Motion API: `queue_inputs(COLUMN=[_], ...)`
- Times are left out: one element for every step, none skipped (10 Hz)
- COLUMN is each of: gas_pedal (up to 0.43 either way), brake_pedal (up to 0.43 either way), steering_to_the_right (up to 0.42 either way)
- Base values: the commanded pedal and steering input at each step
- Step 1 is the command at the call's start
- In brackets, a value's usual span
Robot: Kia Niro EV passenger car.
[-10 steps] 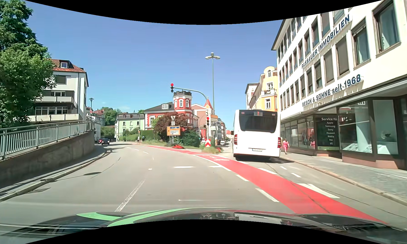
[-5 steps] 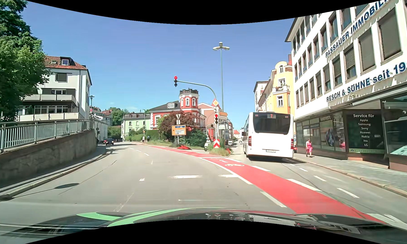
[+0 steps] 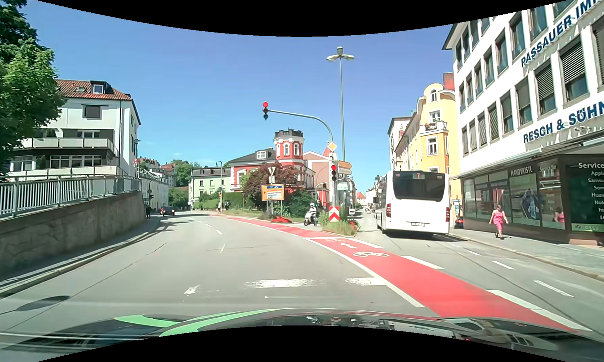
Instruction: Follow the waypoints while adhering to traffic rules and regulations
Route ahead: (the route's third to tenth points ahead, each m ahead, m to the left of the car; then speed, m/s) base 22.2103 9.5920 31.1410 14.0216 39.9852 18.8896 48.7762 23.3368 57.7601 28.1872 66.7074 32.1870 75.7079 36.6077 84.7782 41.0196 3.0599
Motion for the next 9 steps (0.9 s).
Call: queue_inputs(gas_pedal=[0.0,0.0,0.0,0.0,0.0,0.0,0.0,0.0,0.0], brake_pedal=[0.238,0.238,0.238,0.244,0.25,0.25,0.25,0.25,0.25], steering_to_the_right=[-0.084,-0.084,-0.084,-0.074,-0.055,-0.04,-0.028,-0.019,-0.014])
